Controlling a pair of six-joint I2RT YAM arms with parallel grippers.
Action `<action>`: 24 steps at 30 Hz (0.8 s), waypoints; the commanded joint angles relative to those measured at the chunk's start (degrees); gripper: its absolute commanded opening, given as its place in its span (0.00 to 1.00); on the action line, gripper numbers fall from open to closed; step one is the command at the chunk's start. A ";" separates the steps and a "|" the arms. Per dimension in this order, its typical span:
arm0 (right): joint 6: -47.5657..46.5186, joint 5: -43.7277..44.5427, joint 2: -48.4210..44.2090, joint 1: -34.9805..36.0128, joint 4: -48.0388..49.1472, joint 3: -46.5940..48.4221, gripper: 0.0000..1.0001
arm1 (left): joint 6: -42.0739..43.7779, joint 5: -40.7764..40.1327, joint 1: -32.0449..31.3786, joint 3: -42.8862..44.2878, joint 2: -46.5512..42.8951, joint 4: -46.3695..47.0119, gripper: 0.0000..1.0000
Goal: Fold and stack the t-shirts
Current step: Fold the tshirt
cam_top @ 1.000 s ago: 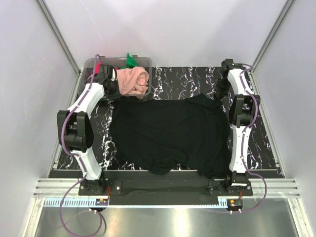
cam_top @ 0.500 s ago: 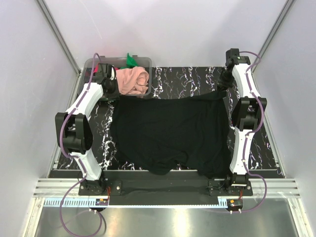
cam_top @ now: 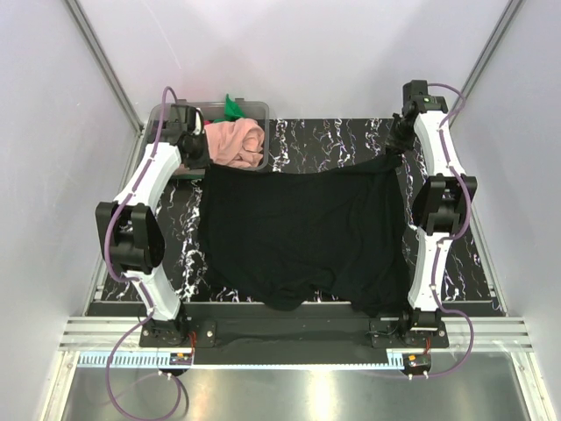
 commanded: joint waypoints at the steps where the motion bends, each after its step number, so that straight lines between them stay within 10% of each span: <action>1: -0.91 -1.15 -6.02 0.14 2.39 0.69 0.00 | 0.99 -1.23 0.88 1.87 -3.97 0.18 0.00; 24: -0.65 -4.32 -14.45 0.14 4.06 -6.86 0.00 | 0.90 -0.27 4.40 0.46 -6.08 -1.66 0.00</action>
